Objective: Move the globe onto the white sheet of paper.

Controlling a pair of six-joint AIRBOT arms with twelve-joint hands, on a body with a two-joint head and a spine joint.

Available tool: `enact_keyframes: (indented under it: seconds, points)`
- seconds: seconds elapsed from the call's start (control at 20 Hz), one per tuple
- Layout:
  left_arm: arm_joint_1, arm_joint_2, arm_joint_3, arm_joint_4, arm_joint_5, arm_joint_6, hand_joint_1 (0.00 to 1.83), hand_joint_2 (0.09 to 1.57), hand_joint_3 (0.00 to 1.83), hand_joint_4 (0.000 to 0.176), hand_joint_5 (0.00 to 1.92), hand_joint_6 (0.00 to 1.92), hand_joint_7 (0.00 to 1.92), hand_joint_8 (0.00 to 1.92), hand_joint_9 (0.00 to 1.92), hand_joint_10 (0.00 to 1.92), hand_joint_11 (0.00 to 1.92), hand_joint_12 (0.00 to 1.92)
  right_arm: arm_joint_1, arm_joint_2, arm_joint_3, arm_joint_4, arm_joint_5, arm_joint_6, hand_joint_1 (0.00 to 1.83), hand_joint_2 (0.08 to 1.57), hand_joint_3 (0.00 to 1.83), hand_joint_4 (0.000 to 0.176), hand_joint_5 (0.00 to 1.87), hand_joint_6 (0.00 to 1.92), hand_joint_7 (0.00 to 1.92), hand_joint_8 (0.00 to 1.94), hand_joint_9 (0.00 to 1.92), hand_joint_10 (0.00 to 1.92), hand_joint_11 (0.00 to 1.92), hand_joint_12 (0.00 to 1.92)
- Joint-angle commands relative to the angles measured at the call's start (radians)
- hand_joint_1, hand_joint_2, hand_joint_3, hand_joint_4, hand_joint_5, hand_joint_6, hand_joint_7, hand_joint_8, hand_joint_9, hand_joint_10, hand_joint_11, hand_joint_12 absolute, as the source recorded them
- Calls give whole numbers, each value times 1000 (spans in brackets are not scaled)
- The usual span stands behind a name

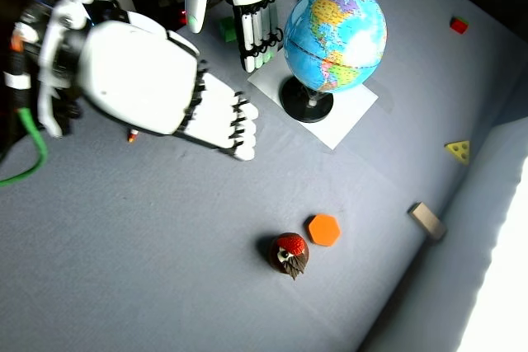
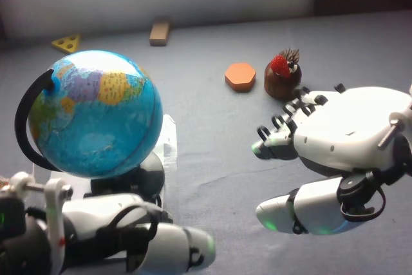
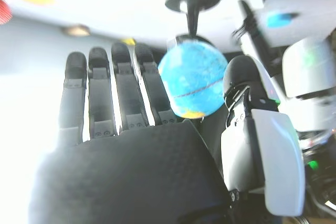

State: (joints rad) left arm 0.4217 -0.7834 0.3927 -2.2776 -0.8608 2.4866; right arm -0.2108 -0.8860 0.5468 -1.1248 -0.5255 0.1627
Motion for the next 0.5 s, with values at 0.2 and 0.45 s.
enact_keyframes:
  seconds: [0.2, 0.45]
  points:
    - [-76, -14, -6, 5, -51, 24, 237, 1346, 4, 0, 931, 908, 1018, 1069, 813, 1567, 615, 1902, -8, 1, -13, -43, 9, 115, 271, 1316, 16, 0, 893, 1565, 1019, 1554, 883, 1850, 801, 1919]
    - [-97, -12, -9, 17, -65, 24, 691, 1423, 7, 0, 1021, 1766, 1134, 1913, 1193, 1920, 1173, 1921, -7, -15, -14, -43, 6, 170, 865, 1010, 821, 0, 742, 1917, 1173, 1938, 1225, 1921, 1276, 1921]
